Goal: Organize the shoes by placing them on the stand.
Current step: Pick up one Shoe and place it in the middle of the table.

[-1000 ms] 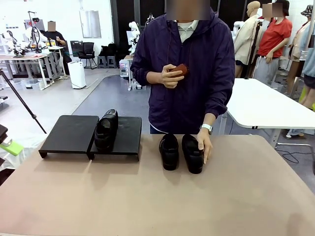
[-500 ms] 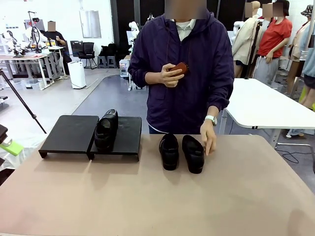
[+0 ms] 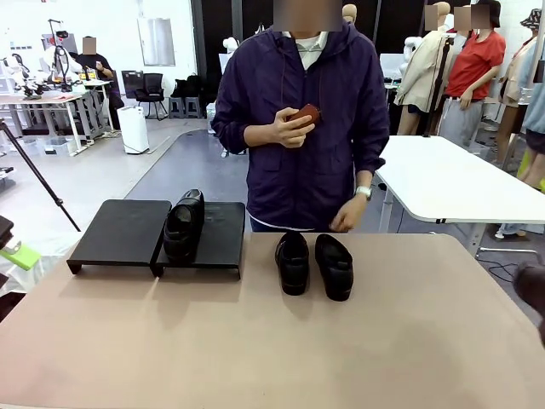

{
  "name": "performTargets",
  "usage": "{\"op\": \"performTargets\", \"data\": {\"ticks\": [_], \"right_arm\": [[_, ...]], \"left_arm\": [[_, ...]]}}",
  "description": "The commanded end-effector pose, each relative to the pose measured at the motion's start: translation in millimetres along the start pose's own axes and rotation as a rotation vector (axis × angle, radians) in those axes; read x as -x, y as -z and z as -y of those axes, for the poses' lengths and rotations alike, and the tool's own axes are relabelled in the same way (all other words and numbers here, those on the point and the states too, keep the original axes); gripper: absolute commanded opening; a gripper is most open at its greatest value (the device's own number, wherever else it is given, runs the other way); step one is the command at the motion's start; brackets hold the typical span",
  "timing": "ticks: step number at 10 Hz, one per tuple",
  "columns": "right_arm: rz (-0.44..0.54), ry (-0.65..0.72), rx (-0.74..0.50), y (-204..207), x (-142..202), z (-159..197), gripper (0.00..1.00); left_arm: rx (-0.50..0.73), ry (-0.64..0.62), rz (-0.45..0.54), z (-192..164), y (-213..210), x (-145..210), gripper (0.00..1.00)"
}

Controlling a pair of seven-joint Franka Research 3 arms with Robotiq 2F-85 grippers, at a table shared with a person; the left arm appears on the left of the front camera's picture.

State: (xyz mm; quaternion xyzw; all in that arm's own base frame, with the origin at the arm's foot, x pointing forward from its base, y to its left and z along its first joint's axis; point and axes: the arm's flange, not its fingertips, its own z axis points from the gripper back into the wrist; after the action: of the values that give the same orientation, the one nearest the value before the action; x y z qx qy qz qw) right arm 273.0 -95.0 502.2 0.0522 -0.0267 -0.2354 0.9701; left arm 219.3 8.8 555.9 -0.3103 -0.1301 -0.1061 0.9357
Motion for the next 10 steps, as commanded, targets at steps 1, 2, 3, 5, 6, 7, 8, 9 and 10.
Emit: {"op": "performTargets", "data": {"ticks": [1, 2, 3, 5, 6, 7, 8, 9, 10], "right_arm": [[-0.002, -0.043, -0.037, -5, 75, -43, 0.0], [-0.028, -0.091, -0.026, -7, 104, -65, 0.0], [-0.053, -0.152, -0.014, -4, 130, -89, 0.0], [-0.058, -0.219, 0.058, 17, 181, -153, 0.0], [-0.057, -0.256, 0.077, 31, 205, -183, 0.0], [-0.046, -0.335, 0.118, 49, 226, -211, 0.0], [-0.036, -0.373, 0.134, 69, 244, -243, 0.0], [-0.019, -0.408, 0.116, 85, 254, -268, 0.0], [-0.015, -0.447, 0.082, 101, 258, -293, 0.0]], "left_arm": [[-0.004, 0.006, -0.008, -2, -4, 0, 1.0], [-0.004, 0.006, -0.008, -2, -4, 0, 1.0], [-0.004, 0.006, -0.008, -2, -4, 0, 1.0], [-0.004, 0.006, -0.008, -2, -4, 0, 1.0], [-0.004, 0.006, -0.008, -2, -4, 0, 1.0], [-0.004, 0.006, -0.008, -2, -4, 0, 1.0], [-0.004, 0.006, -0.008, -2, -4, 0, 1.0], [-0.004, 0.006, -0.008, -2, -4, 0, 1.0], [-0.004, 0.006, -0.008, -2, -4, 0, 1.0]]}}
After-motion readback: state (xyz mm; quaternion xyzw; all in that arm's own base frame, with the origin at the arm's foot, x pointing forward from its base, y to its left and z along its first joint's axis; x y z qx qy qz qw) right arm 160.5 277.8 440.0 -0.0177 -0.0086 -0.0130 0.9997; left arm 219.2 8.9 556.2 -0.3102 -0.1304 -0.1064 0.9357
